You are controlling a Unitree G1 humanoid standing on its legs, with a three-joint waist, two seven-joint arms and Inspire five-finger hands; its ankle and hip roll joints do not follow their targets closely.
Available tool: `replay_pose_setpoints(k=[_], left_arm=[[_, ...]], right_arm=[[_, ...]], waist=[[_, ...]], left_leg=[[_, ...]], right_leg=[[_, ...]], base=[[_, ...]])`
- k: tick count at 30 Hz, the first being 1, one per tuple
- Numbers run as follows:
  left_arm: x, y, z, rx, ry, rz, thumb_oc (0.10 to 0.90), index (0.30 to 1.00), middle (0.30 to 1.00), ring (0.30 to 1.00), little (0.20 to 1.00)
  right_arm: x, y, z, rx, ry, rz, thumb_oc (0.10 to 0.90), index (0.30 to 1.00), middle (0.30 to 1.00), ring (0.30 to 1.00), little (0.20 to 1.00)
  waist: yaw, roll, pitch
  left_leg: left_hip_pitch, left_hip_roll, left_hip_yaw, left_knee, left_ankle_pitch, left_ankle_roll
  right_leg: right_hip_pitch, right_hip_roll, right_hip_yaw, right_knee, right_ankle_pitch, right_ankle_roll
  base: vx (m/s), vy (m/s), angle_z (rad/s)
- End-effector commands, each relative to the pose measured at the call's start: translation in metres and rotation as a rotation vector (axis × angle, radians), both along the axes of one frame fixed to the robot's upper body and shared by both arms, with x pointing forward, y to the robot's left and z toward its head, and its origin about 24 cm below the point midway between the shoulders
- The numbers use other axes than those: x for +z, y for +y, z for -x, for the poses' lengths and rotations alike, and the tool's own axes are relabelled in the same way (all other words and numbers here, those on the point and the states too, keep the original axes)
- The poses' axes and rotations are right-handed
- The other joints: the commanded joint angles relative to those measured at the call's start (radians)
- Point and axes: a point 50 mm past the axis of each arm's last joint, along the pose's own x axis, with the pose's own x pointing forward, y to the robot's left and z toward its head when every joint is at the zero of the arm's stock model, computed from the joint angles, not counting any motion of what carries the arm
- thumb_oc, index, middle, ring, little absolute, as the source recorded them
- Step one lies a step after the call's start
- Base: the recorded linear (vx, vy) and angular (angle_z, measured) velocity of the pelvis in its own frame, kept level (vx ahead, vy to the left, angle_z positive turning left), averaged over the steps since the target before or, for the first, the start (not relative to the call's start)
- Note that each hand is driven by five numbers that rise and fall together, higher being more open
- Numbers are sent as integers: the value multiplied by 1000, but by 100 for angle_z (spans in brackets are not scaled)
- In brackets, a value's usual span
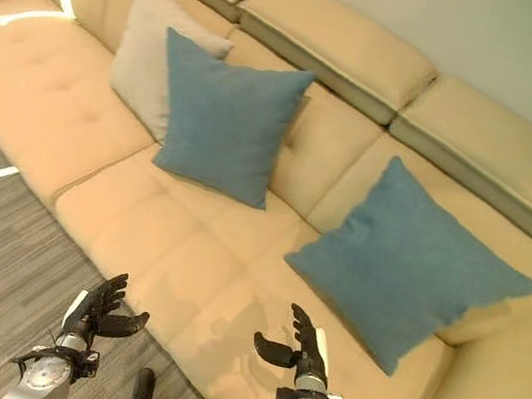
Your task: Pick up all the scattered cushions and arrange them neatly on the sofa.
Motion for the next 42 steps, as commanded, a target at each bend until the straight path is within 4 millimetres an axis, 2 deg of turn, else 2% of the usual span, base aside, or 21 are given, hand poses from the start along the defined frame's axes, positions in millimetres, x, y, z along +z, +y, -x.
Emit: replay_pose_setpoints(k=[1, 3, 4, 5, 6, 11, 16, 18, 20, 21, 23, 27, 31, 32, 33, 34, 36, 37, 39, 40, 42], left_arm=[[27, 3, -16, 30, -178, 31, 800, 900, 900, 900, 900], [26, 2, -15, 29, -169, 39, 800, 900, 900, 900, 900], [24, 2, -13, 28, -157, 44, 800, 900, 900, 900, 900], [24, 2, -13, 28, -157, 44, 800, 900, 900, 900, 900], [22, 1, -11, 18, -142, 45, 800, 900, 900, 900, 900], [25, -1, -12, 11, -148, 61, 800, 900, 900, 900, 900], [26, -4, -13, -33, -142, 44, 800, 900, 900, 900, 900], [30, -1, -17, -53, -157, 15, 800, 900, 900, 900, 900], [36, 3, -24, -55, -181, -14, 800, 900, 900, 900, 900], [36, 3, -24, -55, -181, -14, 800, 900, 900, 900, 900], [40, 6, -30, -52, -203, -45, 800, 900, 900, 900, 900], [35, 4, -27, -38, -187, -20, 800, 900, 900, 900, 900], [33, 4, -26, -25, -181, -9, 800, 900, 900, 900, 900], [30, -3, -24, -51, -167, -3, 800, 900, 900, 900, 900], [30, -6, -25, -50, -174, 15, 800, 900, 900, 900, 900], [29, -12, -24, -75, -171, 28, 800, 900, 900, 900, 900], [29, -16, -25, -103, -171, 35, 800, 900, 900, 900, 900], [29, -18, -25, -104, -165, 44, 800, 900, 900, 900, 900], [29, -18, -25, -104, -164, 43, 800, 900, 900, 900, 900], [28, -17, -24, -104, -157, 40, 800, 900, 900, 900, 900], [30, -17, -25, -100, -166, 41, 800, 900, 900, 900, 900]], right_arm=[[43, -7, -32, -7, -252, 3, 800, 900, 900, 900, 900], [45, -9, -34, -9, -256, 12, 800, 900, 900, 900, 900], [46, -11, -35, -12, -258, 22, 800, 900, 900, 900, 900], [46, -11, -35, -12, -258, 22, 800, 900, 900, 900, 900], [47, -11, -35, -13, -259, 20, 800, 900, 900, 900, 900], [40, -9, -29, -29, -227, -3, 800, 900, 900, 900, 900], [35, -6, -26, -40, -208, -26, 800, 900, 900, 900, 900], [35, 3, -27, -22, -214, -39, 800, 900, 900, 900, 900], [38, 10, -33, 10, -223, -43, 800, 900, 900, 900, 900], [38, 10, -33, 10, -223, -43, 800, 900, 900, 900, 900], [40, 17, -36, 45, -237, -34, 800, 900, 900, 900, 900], [36, 14, -33, 44, -219, -32, 800, 900, 900, 900, 900], [34, 11, -30, 30, -210, -28, 800, 900, 900, 900, 900], [34, 6, -27, 20, -205, -19, 800, 900, 900, 900, 900], [34, 0, -25, 5, -205, -5, 800, 900, 900, 900, 900], [35, -8, -22, -23, -211, 2, 800, 900, 900, 900, 900], [37, -16, -21, -39, -213, 8, 800, 900, 900, 900, 900], [37, -16, -21, -37, -208, 5, 800, 900, 900, 900, 900], [36, -16, -21, -37, -208, 5, 800, 900, 900, 900, 900], [36, -17, -20, -34, -203, 8, 800, 900, 900, 900, 900], [36, -16, -21, -32, -204, 9, 800, 900, 900, 900, 900]], waist=[[-13, -61, -38], [-15, -64, -33], [-16, -63, -36], [-16, -63, -36], [-12, -66, -48], [-4, -88, -53], [-8, -82, -74], [-4, -83, -63], [-13, -82, -42], [-12, -80, -45], [-23, -55, -29], [-43, -53, -37], [-43, -72, -38], [-54, -74, -47], [-54, -76, -54], [-64, -77, -59], [-61, -94, -53], [-50, -111, -49], [-49, -110, -48], [-44, -121, -56], [-33, -117, -57]], left_leg=[[38, -62, 130, 218, -217, -20], [13, -43, 167, 254, -216, -29], [1, 1, 234, 255, -208, -28], [1, 1, 235, 255, -207, -28], [-3, 37, 264, 216, -181, -30], [-84, 100, 253, 220, -110, -47], [-47, 75, 245, 177, -122, -38], [-8, 38, 248, 154, -148, -7], [19, 22, 256, 133, -153, 16], [15, 24, 257, 132, -151, 16], [62, 22, 276, 107, -168, 34], [138, -20, 255, 45, -180, 34], [171, -53, 237, 46, -215, 36], [186, -62, 235, 67, -238, 33], [181, -66, 240, 93, -252, 27], [169, -61, 253, 182, -265, -11], [91, -22, 264, 407, -229, -58], [13, 28, 259, 457, -231, -45], [13, 29, 260, 460, -234, -45], [1, 58, 254, 390, -252, -30], [-16, 98, 206, 280, -181, -45]], right_leg=[[-130, -48, 25, 17, 94, 85], [-118, -58, 2, 2, 96, 87], [-98, -68, -30, -21, 97, 95], [-97, -68, -30, -22, 98, 95], [-83, -74, -45, -38, 96, 103], [-51, -89, -64, -45, 60, 99], [-35, -114, -72, -17, 51, 117], [-71, -143, -43, 135, 61, 135], [-145, -159, -11, 285, 149, 152], [-150, -158, -10, 283, 153, 152], [-226, -154, -24, 393, 163, 145], [-281, -47, -38, 279, 113, 130], [-247, -44, -125, 118, 117, 132], [-216, -13, -63, 94, 105, 115], [-204, -21, -71, 75, 110, 112], [-167, -30, -89, 40, 114, 98], [-112, -36, -80, 10, 108, 74], [-90, -47, -60, 5, 96, 66], [-89, -46, -59, 5, 96, 67], [-76, -58, -45, -4, 88, 76], [-62, -53, -20, -10, 76, 79]], base=[[2, -19, 85], [0, 15, 100], [22, 30, 78], [120, 74, 61], [94, 44, 40], [195, 118, 39], [208, 195, 18], [217, 337, 4], [120, 268, -23], [80, 218, -53], [181, 242, -74], [247, 114, -25], [206, -1, 34], [257, -15, 39], [319, -30, 51], [209, -51, 70], [194, -38, 71], [150, 12, 34], [95, 48, -26], [147, 116, -76], [196, 171, -87]])
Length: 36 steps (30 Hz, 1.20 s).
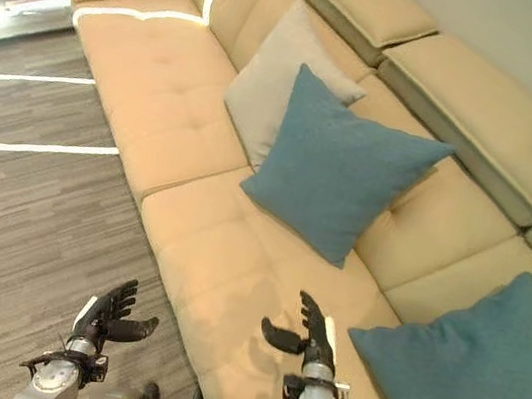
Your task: Pick up all the scattered cushions and arrange them neatly on the sofa.
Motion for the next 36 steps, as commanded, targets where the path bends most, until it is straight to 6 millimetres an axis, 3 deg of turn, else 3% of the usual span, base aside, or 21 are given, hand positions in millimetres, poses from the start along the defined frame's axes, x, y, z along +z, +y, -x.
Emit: replay_pose_setpoints(k=[1, 2, 5, 7, 13, 14, 16, 17, 20, 22, 23, 25, 26, 28, 31, 33, 35, 36], left_arm=[[36, -8, -28, -62, -215, 4, 800, 900, 900, 900, 900], [38, -9, -29, -58, -224, 7, 800, 900, 900, 900, 900], [39, -12, -30, -66, -232, 14, 800, 900, 900, 900, 900], [37, -14, -29, -101, -216, 9, 800, 900, 900, 900, 900], [42, -9, -34, -120, -233, -27, 800, 900, 900, 900, 900], [47, -4, -39, -109, -256, -52, 800, 900, 900, 900, 900], [47, -2, -39, -107, -260, -60, 800, 900, 900, 900, 900], [45, 2, -36, -90, -252, -59, 800, 900, 900, 900, 900], [39, 5, -31, -63, -223, -49, 800, 900, 900, 900, 900], [36, 6, -29, -49, -206, -43, 800, 900, 900, 900, 900], [39, 7, -29, -29, -224, -28, 800, 900, 900, 900, 900], [34, 0, -25, -56, -200, -22, 800, 900, 900, 900, 900], [34, 0, -25, -56, -200, -22, 800, 900, 900, 900, 900], [34, -3, -24, -62, -208, 3, 800, 900, 900, 900, 900], [34, -4, -24, -63, -209, 9, 800, 900, 900, 900, 900], [35, -3, -24, -49, -214, 15, 800, 900, 900, 900, 900], [36, -2, -24, -19, -217, 34, 800, 900, 900, 900, 900], [36, -1, -24, -7, -215, 35, 800, 900, 900, 900, 900]], right_arm=[[19, -10, -5, -6, -116, 26, 800, 900, 900, 900, 900], [19, -10, -5, -8, -116, 31, 800, 900, 900, 900, 900], [19, -10, -5, -8, -116, 35, 800, 900, 900, 900, 900], [18, -10, -4, -12, -109, 32, 800, 900, 900, 900, 900], [19, 1, -8, 19, -115, 18, 800, 900, 900, 900, 900], [23, 9, -13, 37, -136, 2, 800, 900, 900, 900, 900], [23, 12, -15, 43, -143, -7, 800, 900, 900, 900, 900], [23, 17, -16, 62, -145, -8, 800, 900, 900, 900, 900], [23, 17, -17, 73, -143, 2, 800, 900, 900, 900, 900], [23, 15, -17, 65, -142, 12, 800, 900, 900, 900, 900], [23, 14, -16, 62, -144, 16, 800, 900, 900, 900, 900], [22, 11, -11, 46, -140, 7, 800, 900, 900, 900, 900], [22, 11, -11, 46, -140, 7, 800, 900, 900, 900, 900], [24, 0, -9, 15, -147, 29, 800, 900, 900, 900, 900], [25, -5, -11, 8, -146, 43, 800, 900, 900, 900, 900], [27, -5, -12, 9, -151, 41, 800, 900, 900, 900, 900], [27, -8, -13, 5, -150, 52, 800, 900, 900, 900, 900], [27, -9, -13, 3, -148, 55, 800, 900, 900, 900, 900]], waist=[[-4, -23, -48], [2, -19, -46], [2, -11, -46], [-12, 0, -71], [-15, 2, -62], [-12, 11, -49], [-11, 16, -47], [-4, 21, -48], [-10, 23, -55], [-7, 22, -52], [2, 21, -50], [-21, 14, -55], [-21, 14, -56], [-20, 13, -50], [-1, 12, -38], [8, 11, -37], [16, 3, -46], [19, 2, -51]], left_leg=[[106, 54, -51, -178, 72, -26], [93, 63, -89, -213, 106, -38], [99, 62, -125, -249, 108, -45], [137, 39, -105, -264, 91, -37], [164, 0, -46, -273, 63, 5], [182, -4, -5, -287, 56, 24], [197, -4, 13, -301, 52, 29], [233, -16, 39, -325, 46, 37], [278, -46, 59, -357, 33, 44], [285, -66, 63, -352, 21, 48], [279, -67, 69, -336, 12, 50], [278, -80, 63, -289, -8, 46], [277, -80, 64, -289, -7, 46], [249, -66, 89, -148, -45, 21], [180, -45, 48, 16, 16, -20], [165, -50, 15, 20, 22, -22], [145, -29, -21, -52, -12, -10], [135, -13, -33, -85, -2, -11]], right_leg=[[-33, -54, 28, 46, -35, 167], [-23, -52, 45, 44, -43, 167], [-11, -53, 69, 46, -53, 171], [-7, -90, 93, 78, -55, 194], [-67, -128, 137, 196, -16, 234], [-120, -146, 102, 289, 9, 244], [-139, -153, 74, 317, 13, 248], [-161, -158, -7, 332, 17, 242], [-185, -82, -54, 276, -9, 234], [-195, -72, -144, 224, -12, 212], [-177, -94, -184, 203, -18, 215], [-155, -43, -79, 170, -22, 197], [-156, -43, -79, 170, -22, 197], [-94, -59, -97, 107, -22, 180], [-60, -51, -68, 75, -18, 157], [-56, -51, -59, 71, -16, 156], [-43, -69, -27, 55, -18, 167], [-37, -72, -18, 49, -19, 171]], base=[[189, 186, -79], [122, 123, -51], [160, 190, -51], [254, 391, -47], [84, 278, -39], [-15, 245, -39], [21, 225, -54], [97, 193, -73], [113, 155, -59], [58, 32, -33], [69, -28, -6], [93, -38, 15], [87, -45, 33], [74, -55, 21], [19, -7, 3], [43, 43, -36], [130, 100, -41], [152, 109, -55]])
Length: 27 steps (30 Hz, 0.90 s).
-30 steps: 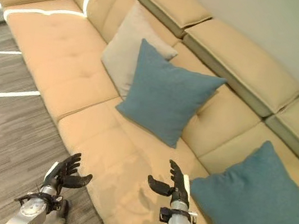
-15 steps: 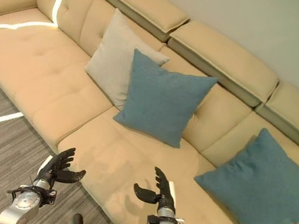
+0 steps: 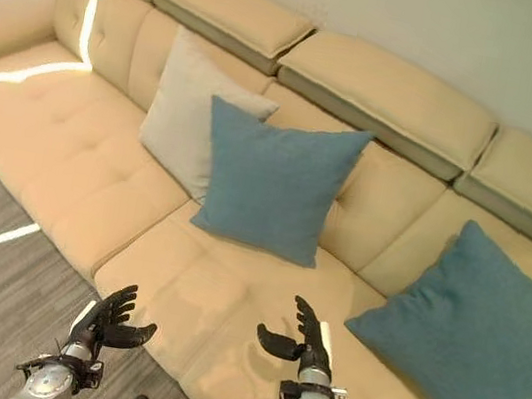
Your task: Pick up all the scattered cushions and arrange them neatly on the sofa.
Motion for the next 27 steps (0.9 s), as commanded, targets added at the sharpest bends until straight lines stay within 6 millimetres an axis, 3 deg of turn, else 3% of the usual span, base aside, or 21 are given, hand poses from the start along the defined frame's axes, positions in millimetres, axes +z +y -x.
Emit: replay_pose_setpoints(k=[1, 4, 5, 6, 9, 12, 14, 17, 23, 27], left_arm=[[34, -5, -29, 29, -221, 48, 800, 900, 900, 900, 900], [37, -6, -34, 43, -238, 58, 800, 900, 900, 900, 900], [37, -6, -34, 43, -238, 58, 800, 900, 900, 900, 900], [37, -10, -35, 3, -234, 50, 800, 900, 900, 900, 900], [38, -9, -35, -11, -234, 40, 800, 900, 900, 900, 900], [41, 1, -36, 7, -246, 2, 800, 900, 900, 900, 900], [44, 12, -37, 42, -260, -26, 800, 900, 900, 900, 900], [49, 25, -36, 86, -283, -54, 800, 900, 900, 900, 900], [74, 24, -63, 140, -421, -69, 800, 900, 900, 900, 900], [104, 20, -94, 197, -553, -80, 800, 900, 900, 900, 900]], right_arm=[[31, -12, -18, -15, -180, 39, 800, 900, 900, 900, 900], [32, -12, -21, -11, -181, 58, 800, 900, 900, 900, 900], [32, -12, -21, -11, -181, 58, 800, 900, 900, 900, 900], [34, -16, -21, -16, -187, 76, 800, 900, 900, 900, 900], [35, -16, -22, -7, -187, 86, 800, 900, 900, 900, 900], [33, -8, -27, 26, -177, 101, 800, 900, 900, 900, 900], [34, -1, -32, 47, -182, 105, 800, 900, 900, 900, 900], [33, 5, -35, 61, -182, 108, 800, 900, 900, 900, 900], [49, -11, -49, -22, -254, 159, 800, 900, 900, 900, 900], [79, -15, -77, -108, -385, 109, 800, 900, 900, 900, 900]], waist=[[4, -28, -40], [26, -14, -37], [26, -14, -36], [12, 7, -55], [11, 8, -57], [22, 4, -46], [44, -2, -38], [70, -14, -47], [61, -14, -40], [60, -2, -12]], left_leg=[[13, 31, -15, -87, -53, -15], [14, 38, -125, -166, -18, -32], [17, 38, -125, -169, -17, -32], [70, 33, -120, -234, -15, -28], [83, 22, -100, -247, -17, -20], [94, 9, -37, -277, -25, 4], [89, 17, 5, -302, -16, 7], [76, 31, 46, -341, 3, 1], [-41, 26, 35, -341, 16, -19], [-111, 30, 11, -341, 38, -30]], right_leg=[[12, -9, 51, -27, 14, 120], [27, 2, 96, -29, -1, 119], [28, 2, 96, -29, -2, 119], [36, -11, 104, -32, -2, 131], [29, -24, 120, -31, 11, 142], [-18, -50, 140, -21, 45, 181], [-60, -63, 95, -13, 79, 205], [-89, -79, -35, -45, 118, 220], [-165, -82, -59, -114, 115, 214], [-239, -84, -67, -114, 136, 211]], base=[[152, 113, -45], [119, 113, -65], [207, 276, -77], [179, 224, -57], [128, 245, -23], [13, 170, -37], [-68, 57, -103], [-6, 0, -80], [-97, -11, 5], [-92, -31, 22]])
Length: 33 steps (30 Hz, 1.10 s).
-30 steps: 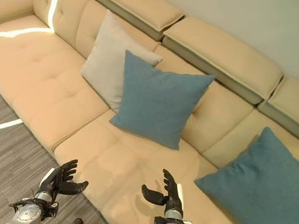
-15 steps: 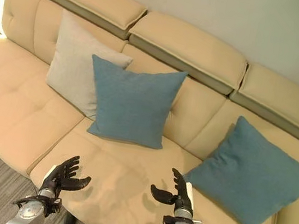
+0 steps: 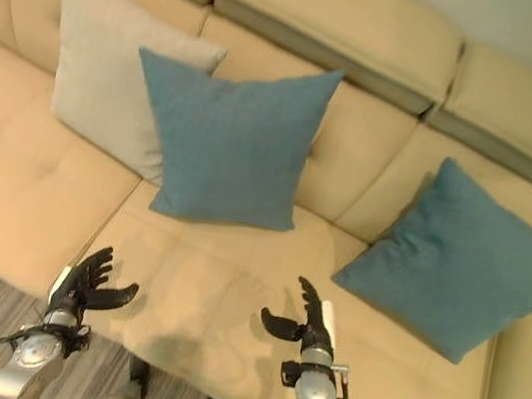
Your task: Pick up all the scattered cushions and arrange them neatly on the sofa.
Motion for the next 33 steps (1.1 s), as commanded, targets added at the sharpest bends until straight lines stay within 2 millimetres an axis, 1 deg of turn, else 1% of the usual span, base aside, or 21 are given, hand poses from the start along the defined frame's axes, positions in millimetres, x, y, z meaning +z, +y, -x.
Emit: replay_pose_setpoints(k=[1, 4, 5, 6, 7, 8, 11, 12, 13, 14, 16, 17, 18, 20, 22, 24, 25, 29, 30, 32, 33], left_arm=[[69, -6, -53, 43, -369, -30, 800, 900, 900, 900, 900], [94, -7, -77, 73, -458, -34, 800, 900, 900, 900, 900], [94, -7, -77, 73, -459, -33, 800, 900, 900, 900, 900], [104, -8, -85, 78, -492, -27, 800, 900, 900, 900, 900], [121, -8, -99, 92, -544, -30, 800, 900, 900, 900, 900], [131, -8, -105, 99, -573, -29, 800, 900, 900, 900, 900], [146, -8, -115, 106, -616, -31, 800, 900, 900, 900, 900], [161, -9, -123, 107, -654, -43, 800, 900, 900, 900, 900], [167, -10, -126, 110, -670, -56, 800, 900, 900, 900, 900], [183, -13, -135, 106, -705, -79, 800, 900, 900, 900, 900], [201, -15, -143, 98, -746, -112, 800, 900, 900, 900, 900], [202, -15, -143, 98, -747, -111, 800, 900, 900, 900, 900], [212, -14, -145, 97, -770, -129, 800, 900, 900, 900, 900], [223, -17, -148, 84, -800, -145, 800, 900, 900, 900, 900], [229, -20, -150, 67, -815, -137, 800, 900, 900, 900, 900], [229, -25, -151, 46, -811, -123, 800, 900, 900, 900, 900], [229, -32, -153, 10, -807, -104, 800, 900, 900, 900, 900], [220, -45, -152, -59, -782, -60, 800, 900, 900, 900, 900], [220, -45, -152, -59, -782, -60, 800, 900, 900, 900, 900], [215, -58, -151, -110, -770, -26, 800, 900, 900, 900, 900], [211, -71, -152, -157, -753, 3, 800, 900, 900, 900, 900]], right_arm=[[62, -13, -44, -94, -306, -25, 800, 900, 900, 900, 900], [81, -7, -67, -96, -369, -63, 800, 900, 900, 900, 900], [82, -7, -67, -96, -370, -64, 800, 900, 900, 900, 900], [88, -6, -74, -93, -386, -66, 800, 900, 900, 900, 900], [104, -8, -88, -105, -423, -65, 800, 900, 900, 900, 900], [114, -13, -95, -120, -445, -54, 800, 900, 900, 900, 900], [130, -18, -106, -142, -479, -49, 800, 900, 900, 900, 900], [146, -22, -114, -160, -523, -46, 800, 900, 900, 900, 900], [155, -23, -118, -169, -548, -47, 800, 900, 900, 900, 900], [180, -25, -126, -188, -625, -41, 800, 900, 900, 900, 900], [203, -30, -130, -216, -698, -25, 800, 900, 900, 900, 900], [203, -30, -130, -216, -699, -25, 800, 900, 900, 900, 900], [215, -32, -131, -221, -733, -8, 800, 900, 900, 900, 900], [232, -36, -132, -233, -787, 5, 800, 900, 900, 900, 900], [243, -38, -134, -228, -806, 3, 800, 900, 900, 900, 900], [250, -39, -137, -211, -807, 3, 800, 900, 900, 900, 900], [257, -34, -141, -158, -800, -6, 800, 900, 900, 900, 900], [257, -18, -147, -33, -757, -29, 800, 900, 900, 900, 900], [257, -18, -147, -32, -757, -29, 800, 900, 900, 900, 900], [257, -4, -149, 44, -747, -55, 800, 900, 900, 900, 900], [257, 14, -151, 119, -743, -94, 800, 900, 900, 900, 900]], waist=[[14, 13, -10], [13, 8, -3], [13, 8, -2], [12, 7, -1], [12, 8, -1], [10, 9, -1], [8, 13, -3], [4, 18, -1], [3, 20, -1], [0, 24, -2], [-2, 27, -2], [-2, 27, -1], [-1, 28, -1], [-2, 32, 2], [-2, 31, 1], [-2, 30, -1], [-2, 28, -3], [0, 19, -3], [0, 19, -3], [1, 16, -2], [2, 14, 0]], left_leg=[[25, 27, -13, 2, -99, -63], [-21, 32, -23, 2, -83, -67], [-22, 32, -23, 2, -83, -67], [-40, 32, -28, 2, -77, -68], [-77, 26, -36, 2, -66, -70], [-94, 23, -40, 2, -62, -72], [-119, 18, -44, 2, -56, -75], [-142, 15, -48, 2, -48, -79], [-149, 13, -49, 2, -47, -80], [-167, 10, -49, 2, -42, -85], [-182, 8, -52, 2, -38, -88], [-182, 8, -52, 2, -38, -88], [-191, 7, -52, 2, -36, -90], [-203, 5, -53, 2, -35, -92], [-213, 4, -54, 2, -34, -94], [-220, 4, -55, 2, -33, -96], [-225, 5, -56, 2, -31, -97], [-226, 10, -55, 2, -25, -98], [-226, 10, -55, 2, -25, -98], [-221, 12, -53, 2, -24, -100], [-215, 12, -52, 2, -24, -101]], right_leg=[[-54, -46, 2, 4, 24, 111], [-99, -35, 10, 4, 33, 111], [-100, -35, 10, 4, 34, 111], [-118, -31, 14, 4, 36, 110], [-152, -25, 24, 4, 42, 109], [-170, -24, 26, 4, 45, 107], [-195, -24, 29, 4, 47, 106], [-216, -25, 32, 4, 52, 104], [-225, -26, 31, 4, 53, 105], [-242, -27, 33, 4, 56, 106], [-256, -30, 33, 4, 59, 107], [-257, -30, 33, 4, 60, 107], [-263, -31, 33, 4, 61, 109], [-276, -34, 33, 4, 65, 110], [-286, -35, 31, 4, 65, 112], [-295, -36, 32, 4, 66, 113], [-302, -36, 34, 4, 68, 113], [-305, -35, 35, 4, 69, 112], [-304, -35, 35, 4, 69, 112], [-302, -34, 34, 4, 69, 110], [-298, -34, 34, 4, 68, 109]], base=[[-79, -41, 4], [-63, -51, 2], [-58, -36, 0], [-78, -21, -1], [-91, -29, 0], [-64, -17, 2], [-18, 5, 6], [-23, 23, 9], [-21, 22, 11], [-9, 19, 4], [-3, 3, 2], [-10, 5, 30], [-12, 5, 26], [-7, 6, 5], [-3, 1, 5], [5, -16, -48], [10, -22, -21], [5, -21, 16], [0, 0, 0], [0, -16, -7], [-5, -12, -5]])
